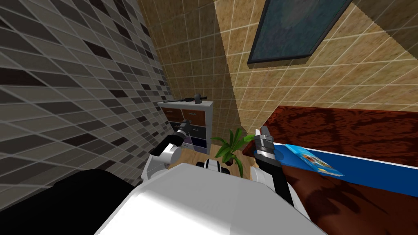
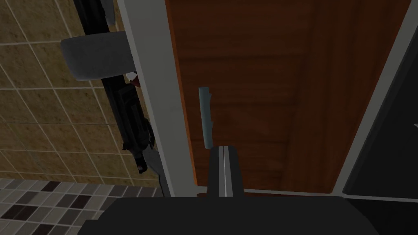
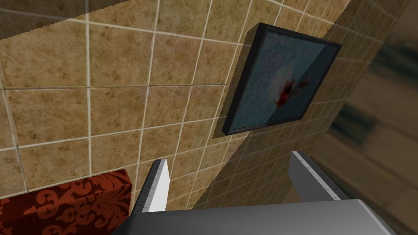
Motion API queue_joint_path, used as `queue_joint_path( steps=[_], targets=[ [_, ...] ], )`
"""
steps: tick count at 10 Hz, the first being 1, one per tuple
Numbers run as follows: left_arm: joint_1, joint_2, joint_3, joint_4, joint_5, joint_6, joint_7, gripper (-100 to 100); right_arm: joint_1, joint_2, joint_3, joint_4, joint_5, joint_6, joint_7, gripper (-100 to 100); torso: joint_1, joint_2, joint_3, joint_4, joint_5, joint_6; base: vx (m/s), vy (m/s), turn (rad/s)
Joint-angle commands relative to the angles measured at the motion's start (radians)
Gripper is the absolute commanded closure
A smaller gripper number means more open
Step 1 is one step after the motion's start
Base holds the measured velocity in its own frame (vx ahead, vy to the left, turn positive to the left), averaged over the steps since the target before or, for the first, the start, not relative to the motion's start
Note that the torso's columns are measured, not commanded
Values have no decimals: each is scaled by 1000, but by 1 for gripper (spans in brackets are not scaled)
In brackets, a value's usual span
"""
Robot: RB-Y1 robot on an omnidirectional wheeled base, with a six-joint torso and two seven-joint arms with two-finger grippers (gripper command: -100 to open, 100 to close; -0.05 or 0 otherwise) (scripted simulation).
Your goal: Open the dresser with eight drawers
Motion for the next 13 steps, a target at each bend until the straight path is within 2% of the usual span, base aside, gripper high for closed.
queue_joint_path(
  steps=[1, 3, 6, 8, 10, 13],
  targets=[
    [-8, 32, 1, 59, -2, 1, 1, -100, 0, 0, 0, 0, 0, 0, 0, 0, -1, -3, -2, -1, 0, 0, 7, -2, 3],
    [-18, 54, 3, 100, -4, 1, 2, -100, 0, 0, 0, 0, 0, 0, 0, 0, 0, 3, 1, 0, 0, 0, 26, -2, 5],
    [-68, 92, 14, 147, -13, 20, 6, -100, 0, 0, 0, 0, 0, 0, 0, 0, 0, 7, 4, 2, 0, 0, 38, -13, 16],
    [-107, 79, 27, 128, -17, 56, 9, -100, 0, 0, 0, 0, 0, 0, 0, 0, -1, 5, 3, 1, 0, 0, 74, -23, 29],
    [-145, 91, 39, 148, -20, 93, 12, -100, 0, 0, 0, 0, 0, 0, 0, 0, 0, 5, 3, 1, 0, 0, 82, -20, 26],
    [-172, 71, 51, 128, -21, 138, 13, -100, 0, 0, 0, 0, 0, 0, 0, 0, 0, 8, 4, 2, 0, 0, 52, -16, 19]
  ],
)
